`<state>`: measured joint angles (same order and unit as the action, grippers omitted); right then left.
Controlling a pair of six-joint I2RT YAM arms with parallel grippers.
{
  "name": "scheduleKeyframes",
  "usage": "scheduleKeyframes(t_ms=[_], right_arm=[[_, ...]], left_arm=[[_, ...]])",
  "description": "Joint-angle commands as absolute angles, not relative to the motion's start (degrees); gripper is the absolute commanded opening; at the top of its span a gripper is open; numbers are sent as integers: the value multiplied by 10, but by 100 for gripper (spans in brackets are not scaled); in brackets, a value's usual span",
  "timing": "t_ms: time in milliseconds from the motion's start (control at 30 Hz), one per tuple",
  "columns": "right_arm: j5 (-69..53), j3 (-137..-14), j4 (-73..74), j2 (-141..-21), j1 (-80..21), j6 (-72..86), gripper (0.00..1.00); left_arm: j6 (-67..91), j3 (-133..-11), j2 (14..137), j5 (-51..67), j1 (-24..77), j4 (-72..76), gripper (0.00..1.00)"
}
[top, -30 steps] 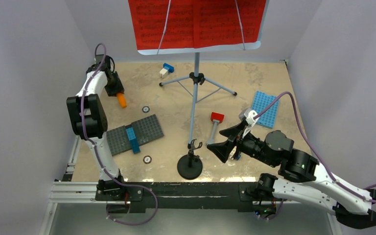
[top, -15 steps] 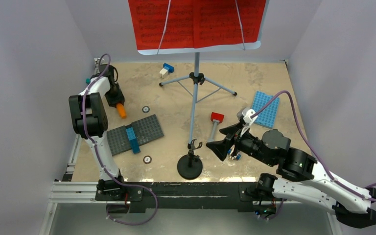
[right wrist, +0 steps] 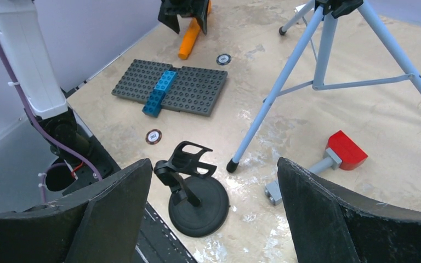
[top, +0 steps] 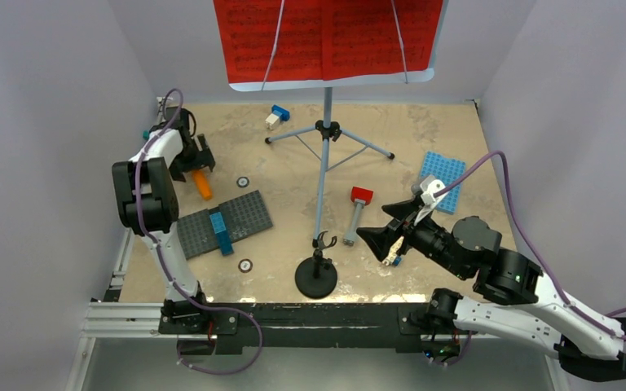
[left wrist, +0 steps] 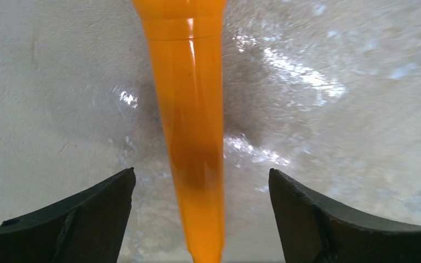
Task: Pack up the instrument practice props
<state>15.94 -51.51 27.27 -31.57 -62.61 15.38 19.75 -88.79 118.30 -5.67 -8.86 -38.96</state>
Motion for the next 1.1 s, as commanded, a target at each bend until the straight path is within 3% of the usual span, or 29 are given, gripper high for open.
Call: scheduleKeyframes(t_ms=[0, 133, 267, 533, 800, 933, 1067], right_arm=[[165, -524, 281, -317, -625, 165, 89], [157, -511, 266, -323, -625, 173, 89], [153, -492, 246, -332, -625, 180, 89], [153, -478, 252, -321, -625, 202, 88], [171, -452, 259, -308, -625, 230, 88], [169, -445, 263, -311, -625, 242, 88], [164, -456, 270, -304, -625, 248, 88]], left_arm=[[230, -903, 1068, -30, -87, -390, 100], [265, -884, 936, 5, -74, -372, 100], [284, -730, 749, 36, -10, -264, 100], [174, -385, 384, 73, 313, 23, 95], [186, -241, 235, 138, 457, 9, 83], [168, -231, 283, -13, 615, 7, 81], [193, -182, 321, -77, 700, 89, 81]])
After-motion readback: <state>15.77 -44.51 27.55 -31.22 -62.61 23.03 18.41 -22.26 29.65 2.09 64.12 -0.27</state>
